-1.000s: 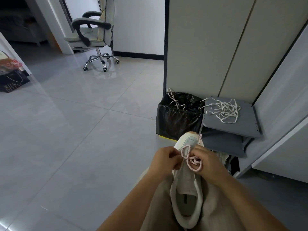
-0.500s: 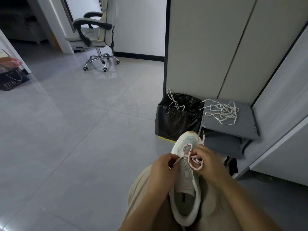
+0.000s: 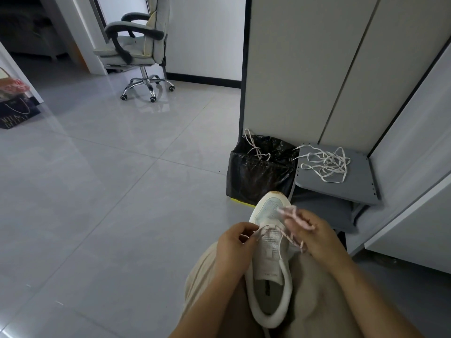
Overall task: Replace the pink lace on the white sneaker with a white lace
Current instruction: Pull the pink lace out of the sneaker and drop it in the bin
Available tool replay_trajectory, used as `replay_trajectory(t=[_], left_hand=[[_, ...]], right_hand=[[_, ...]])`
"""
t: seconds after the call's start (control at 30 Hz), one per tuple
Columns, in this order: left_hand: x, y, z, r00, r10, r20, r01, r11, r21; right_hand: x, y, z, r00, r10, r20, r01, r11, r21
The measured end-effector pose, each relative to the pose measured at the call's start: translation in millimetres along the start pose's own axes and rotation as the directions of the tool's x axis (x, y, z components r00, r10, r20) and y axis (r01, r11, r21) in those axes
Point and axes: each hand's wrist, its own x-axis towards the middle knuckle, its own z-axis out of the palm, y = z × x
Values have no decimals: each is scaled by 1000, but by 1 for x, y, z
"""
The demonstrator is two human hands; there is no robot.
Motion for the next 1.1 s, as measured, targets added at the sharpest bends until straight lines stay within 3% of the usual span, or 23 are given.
replay_trajectory(t=[0.03, 0.1, 0.2, 0.37, 0.43, 0.5, 0.57, 0.6, 0.67, 0.8, 0.87, 0.93, 1.03, 1.1], left_hand=[[0, 0, 0, 1000, -14, 4, 14, 1000, -28], [-2, 0, -1, 1000, -22, 21, 23, 997, -72], [-3, -3, -2, 1000, -18, 23, 21, 994, -109], [-4, -4, -3, 1000, -9, 28, 12, 994, -106], [-5, -3, -2, 1000, -2, 29, 5, 994, -106], [-4, -3, -3, 1000, 3, 13, -2, 996, -91], [-2, -4, -3, 1000, -9, -2, 9, 998, -66], [-1, -4, -3, 1000, -18, 4, 18, 999, -51], [0, -4, 0, 1000, -17, 24, 18, 999, -32], [0, -4, 1, 998, -4, 57, 5, 1000, -23], [-1, -2, -1, 995, 11, 94, -7, 999, -42], [-3, 4, -3, 988, 92, 126, -85, 994, -63], [5, 17, -4, 937, 305, 168, -300, 952, -57], [17, 27, -4, 921, 355, 163, -355, 934, -26]], right_hand=[[-1, -1, 1, 996, 41, -84, -41, 999, 5], [-2, 1, 1, 984, 61, -170, -88, 985, -151], [-2, 2, 2, 991, 113, -68, -129, 937, -326], [2, 2, -9, 985, 135, 110, -105, 965, -241], [0, 4, -13, 990, 109, 92, -90, 978, -186], [-4, 6, -20, 997, 78, -29, -80, 994, -78], [-7, 10, -32, 982, 109, -154, -72, 972, 224], [-8, 12, -37, 972, 146, -186, -59, 912, 406], [-13, 13, -42, 955, 185, -233, -35, 847, 530], [-9, 12, -29, 974, 112, -196, -62, 967, 246], [-1, 2, -22, 985, 99, -138, -63, 966, 250], [6, -14, -13, 995, 72, -70, -52, 966, 253], [17, -34, 6, 1000, -11, 27, 10, 1000, 24], [27, -39, 17, 998, -25, 64, 30, 995, -94]])
